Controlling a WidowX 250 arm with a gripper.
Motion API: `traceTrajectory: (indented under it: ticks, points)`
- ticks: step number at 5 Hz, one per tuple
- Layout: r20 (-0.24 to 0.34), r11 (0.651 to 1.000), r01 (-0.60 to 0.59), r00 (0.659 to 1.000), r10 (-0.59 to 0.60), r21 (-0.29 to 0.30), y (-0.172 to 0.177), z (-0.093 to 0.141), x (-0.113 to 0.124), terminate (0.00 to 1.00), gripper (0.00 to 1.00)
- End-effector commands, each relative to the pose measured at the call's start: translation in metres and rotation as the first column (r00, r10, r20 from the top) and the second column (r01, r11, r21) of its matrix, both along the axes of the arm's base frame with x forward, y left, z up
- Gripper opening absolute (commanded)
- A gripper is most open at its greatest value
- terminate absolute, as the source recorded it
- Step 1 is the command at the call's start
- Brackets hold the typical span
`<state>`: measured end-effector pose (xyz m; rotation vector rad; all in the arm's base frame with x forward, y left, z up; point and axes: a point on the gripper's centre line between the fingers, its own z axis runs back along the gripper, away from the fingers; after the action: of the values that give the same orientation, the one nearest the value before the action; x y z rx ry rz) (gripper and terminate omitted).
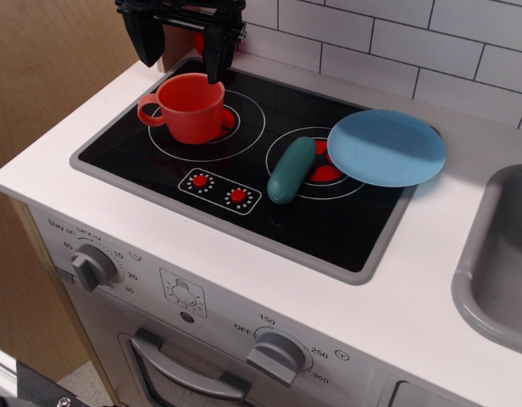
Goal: Put cup on plate
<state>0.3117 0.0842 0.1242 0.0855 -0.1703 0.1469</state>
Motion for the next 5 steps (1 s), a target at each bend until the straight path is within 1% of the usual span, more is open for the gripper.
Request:
traceTrajectory:
  ticks: [1, 2, 3, 4, 5]
  points:
    - [0.0, 1.0, 0.0, 1.0, 0.0, 0.0, 0.0, 0.0, 0.0, 0.0, 1.0]
    - [-0.008, 0.969, 0.247, 0.969, -0.247, 0.001, 0.026, 0.014, -0.004, 0.0, 1.0]
    - [-0.006, 0.877, 0.479, 0.878, -0.479, 0.019, 0.043, 0.019, -0.005, 0.0, 1.0]
    - [-0.058, 0.747, 0.665, 0.746, -0.663, 0.012, 0.058, 0.01, 0.004, 0.0, 1.0]
    - [-0.075, 0.718, 0.695, 0.719, -0.691, 0.047, 0.062, -0.002, 0.004, 0.0, 1.0]
